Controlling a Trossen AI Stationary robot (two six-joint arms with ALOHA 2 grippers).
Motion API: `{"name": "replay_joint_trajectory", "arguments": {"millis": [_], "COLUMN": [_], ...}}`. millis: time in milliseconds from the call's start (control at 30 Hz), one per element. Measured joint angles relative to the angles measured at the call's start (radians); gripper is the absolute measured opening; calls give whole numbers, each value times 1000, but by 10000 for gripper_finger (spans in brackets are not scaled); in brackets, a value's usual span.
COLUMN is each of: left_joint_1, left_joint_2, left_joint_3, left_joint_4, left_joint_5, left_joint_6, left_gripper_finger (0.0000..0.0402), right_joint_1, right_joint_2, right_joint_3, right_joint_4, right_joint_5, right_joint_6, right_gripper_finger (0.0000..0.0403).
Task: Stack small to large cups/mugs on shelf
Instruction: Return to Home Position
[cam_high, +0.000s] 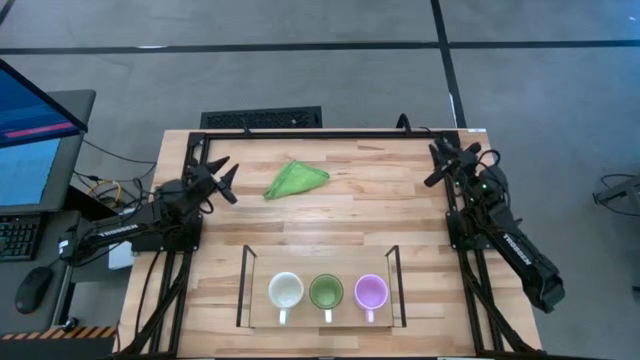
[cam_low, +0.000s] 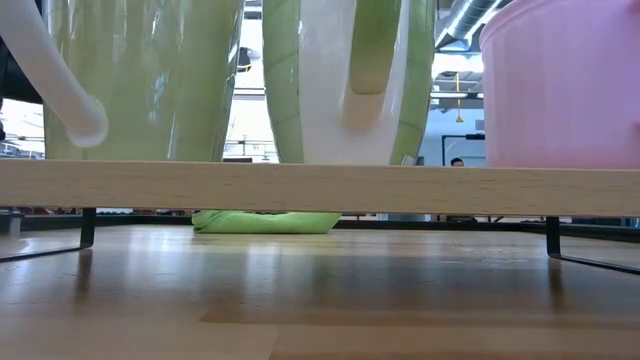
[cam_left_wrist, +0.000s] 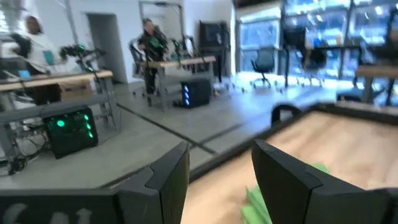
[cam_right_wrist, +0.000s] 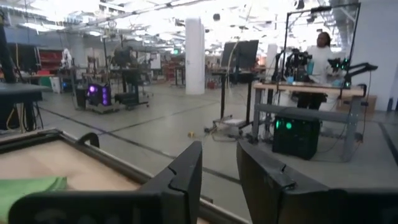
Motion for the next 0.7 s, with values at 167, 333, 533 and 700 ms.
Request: {"name": "replay_joint_trajectory", "arguments": {"millis": [167,333,533,700], "left_joint_1": [0,0,0,0], "left_joint_2": [0,0,0,0], "left_joint_3": [0,0,0,0], "left_joint_4": [81,70,14,-72], "left_joint_5": [-73,37,243,219], "left_joint_6": [36,91,154,130], "left_gripper_finger": [167,167,167,167], "right_joint_1": [0,0,-2,-2], "right_joint_2": [0,11,11,11], "right_joint_3": [0,0,0,0], "right_joint_4": [-78,-90,-90,-90], "right_joint_5": [0,2,5,4], "right_joint_6": [-9,-20,-61,-61], "right_gripper_finger": [123,123,123,123]}}
